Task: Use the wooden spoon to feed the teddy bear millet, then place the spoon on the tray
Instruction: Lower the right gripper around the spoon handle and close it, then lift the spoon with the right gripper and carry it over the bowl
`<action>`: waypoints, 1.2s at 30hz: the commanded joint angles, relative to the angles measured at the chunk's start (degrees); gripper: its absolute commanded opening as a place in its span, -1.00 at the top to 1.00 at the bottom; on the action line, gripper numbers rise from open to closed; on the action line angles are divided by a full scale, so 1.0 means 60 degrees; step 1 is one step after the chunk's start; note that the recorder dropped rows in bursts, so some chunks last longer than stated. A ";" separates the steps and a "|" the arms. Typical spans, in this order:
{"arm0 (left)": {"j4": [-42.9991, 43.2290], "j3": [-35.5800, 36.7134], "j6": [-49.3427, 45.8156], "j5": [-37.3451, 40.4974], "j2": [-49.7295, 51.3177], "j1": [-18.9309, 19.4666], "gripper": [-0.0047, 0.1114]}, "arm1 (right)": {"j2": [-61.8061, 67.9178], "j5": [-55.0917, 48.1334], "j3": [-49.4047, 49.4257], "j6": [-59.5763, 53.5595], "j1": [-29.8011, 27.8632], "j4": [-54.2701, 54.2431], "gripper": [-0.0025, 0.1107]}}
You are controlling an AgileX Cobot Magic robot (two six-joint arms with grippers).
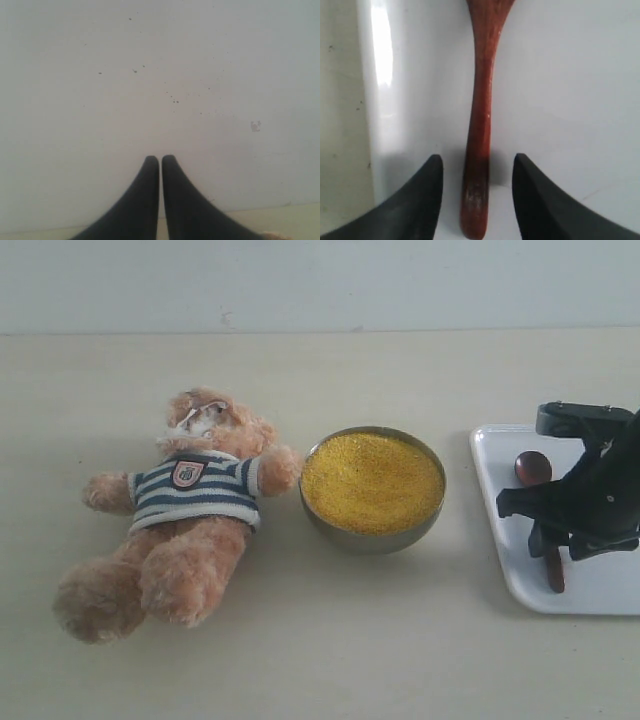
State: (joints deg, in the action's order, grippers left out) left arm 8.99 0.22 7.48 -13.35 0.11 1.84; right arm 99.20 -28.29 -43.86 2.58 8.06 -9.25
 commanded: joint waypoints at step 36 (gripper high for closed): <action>-0.0041 -0.0036 0.0034 -0.0036 -0.0018 -0.0063 0.85 | 0.0405 -0.0501 -0.0285 -0.0535 -0.0015 0.0239 0.96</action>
State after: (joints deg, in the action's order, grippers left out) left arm 8.99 0.22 7.48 -13.35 0.11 1.84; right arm 101.55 -26.62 -44.87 0.00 8.06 -9.64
